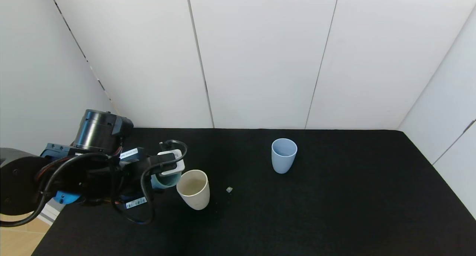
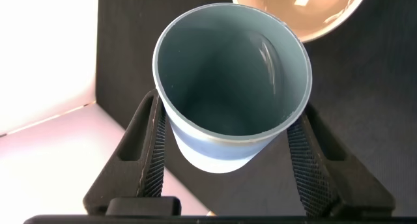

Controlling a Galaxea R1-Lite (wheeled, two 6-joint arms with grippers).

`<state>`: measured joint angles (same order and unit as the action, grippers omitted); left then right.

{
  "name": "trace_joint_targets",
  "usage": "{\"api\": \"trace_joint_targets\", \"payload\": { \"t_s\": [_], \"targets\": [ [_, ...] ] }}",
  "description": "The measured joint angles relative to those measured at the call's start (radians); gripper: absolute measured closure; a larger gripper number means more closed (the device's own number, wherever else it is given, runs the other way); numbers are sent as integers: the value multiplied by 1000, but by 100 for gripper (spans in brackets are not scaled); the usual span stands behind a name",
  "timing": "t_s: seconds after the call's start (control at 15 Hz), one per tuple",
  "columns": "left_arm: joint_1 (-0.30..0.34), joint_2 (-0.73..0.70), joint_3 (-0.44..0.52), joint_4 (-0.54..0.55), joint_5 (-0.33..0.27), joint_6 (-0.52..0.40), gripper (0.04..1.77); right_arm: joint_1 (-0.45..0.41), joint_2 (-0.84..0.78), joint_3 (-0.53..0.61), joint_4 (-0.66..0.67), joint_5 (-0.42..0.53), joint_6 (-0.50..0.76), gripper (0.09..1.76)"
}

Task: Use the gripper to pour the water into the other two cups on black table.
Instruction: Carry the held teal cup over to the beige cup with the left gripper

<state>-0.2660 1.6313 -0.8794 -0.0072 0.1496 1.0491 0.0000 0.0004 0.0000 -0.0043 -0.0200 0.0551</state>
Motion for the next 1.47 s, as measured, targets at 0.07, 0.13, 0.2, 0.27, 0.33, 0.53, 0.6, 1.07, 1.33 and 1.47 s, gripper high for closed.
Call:
{"api": "trace_joint_targets", "payload": {
  "t_s": [0.07, 0.13, 0.2, 0.27, 0.33, 0.53, 0.6, 1.07, 1.33, 1.47],
  "targets": [
    [-3, 0, -5, 6, 12, 9, 69, 0, 0, 0, 0, 0, 0, 14],
    [-4, 1, -8, 8, 22, 21, 69, 0, 0, 0, 0, 0, 0, 14],
    [-7, 1, -11, 9, 30, 33, 69, 0, 0, 0, 0, -1, 0, 14],
    [-11, 3, -14, 10, 37, 37, 69, 0, 0, 0, 0, 0, 0, 14],
    [-18, 5, -18, 10, 46, 40, 69, 0, 0, 0, 0, 0, 0, 14],
    [-39, 16, -30, 10, 79, 55, 69, 0, 0, 0, 0, 0, 0, 14],
    [-46, 20, -34, 10, 91, 66, 69, 0, 0, 0, 0, 0, 0, 14],
    [-76, 38, -60, 9, 156, 117, 69, 0, 0, 0, 0, 0, 0, 14],
    [-89, 41, -74, 10, 161, 124, 69, 0, 0, 0, 0, 0, 0, 14],
    [-91, 40, -79, 10, 162, 128, 69, 0, 0, 0, 0, 0, 0, 14]
  ]
}}
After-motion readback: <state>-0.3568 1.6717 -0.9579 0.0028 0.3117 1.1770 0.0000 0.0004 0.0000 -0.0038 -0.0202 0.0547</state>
